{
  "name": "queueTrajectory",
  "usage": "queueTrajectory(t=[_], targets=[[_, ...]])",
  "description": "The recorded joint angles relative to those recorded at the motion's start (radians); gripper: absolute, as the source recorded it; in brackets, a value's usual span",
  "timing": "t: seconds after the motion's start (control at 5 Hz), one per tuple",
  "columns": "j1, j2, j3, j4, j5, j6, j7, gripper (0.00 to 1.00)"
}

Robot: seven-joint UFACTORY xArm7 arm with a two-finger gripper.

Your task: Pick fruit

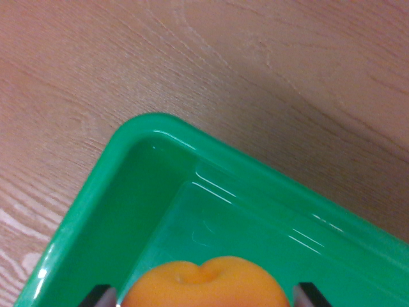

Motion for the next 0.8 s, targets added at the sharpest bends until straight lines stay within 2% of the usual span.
queueTrajectory(t=[0.2, 0.4, 0.6, 0.8], targets=[[-0.0006, -0.019, 0.000, 0.028, -0.0005, 0.047, 0.002, 1.00], [-0.0006, -0.019, 0.000, 0.028, -0.0005, 0.047, 0.002, 1.00], [-0.0012, -0.037, 0.000, 0.053, -0.0009, 0.090, 0.004, 1.00], [-0.0012, -0.037, 0.000, 0.053, -0.0009, 0.090, 0.004, 1.00]])
